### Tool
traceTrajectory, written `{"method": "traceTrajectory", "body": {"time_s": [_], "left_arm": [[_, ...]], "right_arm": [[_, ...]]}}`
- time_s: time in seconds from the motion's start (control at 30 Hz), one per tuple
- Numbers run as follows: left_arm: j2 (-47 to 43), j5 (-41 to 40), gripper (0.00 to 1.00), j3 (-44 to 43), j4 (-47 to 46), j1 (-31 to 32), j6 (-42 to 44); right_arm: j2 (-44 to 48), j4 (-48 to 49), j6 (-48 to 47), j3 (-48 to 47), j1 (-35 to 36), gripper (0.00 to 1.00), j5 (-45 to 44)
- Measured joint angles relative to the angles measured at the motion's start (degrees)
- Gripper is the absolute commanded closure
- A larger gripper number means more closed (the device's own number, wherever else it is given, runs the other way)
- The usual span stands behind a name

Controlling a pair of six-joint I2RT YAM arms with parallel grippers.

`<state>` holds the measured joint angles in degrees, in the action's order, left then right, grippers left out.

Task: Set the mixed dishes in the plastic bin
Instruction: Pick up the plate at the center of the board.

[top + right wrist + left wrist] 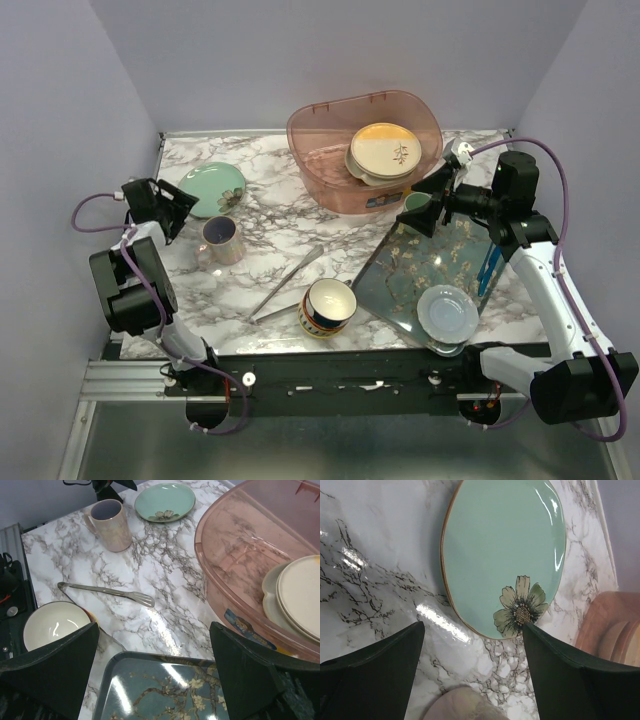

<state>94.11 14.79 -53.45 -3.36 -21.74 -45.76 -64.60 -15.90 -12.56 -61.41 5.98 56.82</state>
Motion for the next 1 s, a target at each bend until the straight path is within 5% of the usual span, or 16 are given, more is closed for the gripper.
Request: {"method": "traceTrajectory", "body": {"time_s": [0.47, 1.0], "left_arm": [[9.46, 2.54, 0.27, -0.09, -7.26, -2.16, -2.03], [15.37, 5.14, 0.54, -2.43, -13.64, -2.29, -5.16]], "right_arm": [[-1.18, -0.02, 0.0, 0.0, 0.0, 0.01, 0.68], [-1.27, -0.02, 0.0, 0.0, 0.0, 0.0, 1.2]]}}
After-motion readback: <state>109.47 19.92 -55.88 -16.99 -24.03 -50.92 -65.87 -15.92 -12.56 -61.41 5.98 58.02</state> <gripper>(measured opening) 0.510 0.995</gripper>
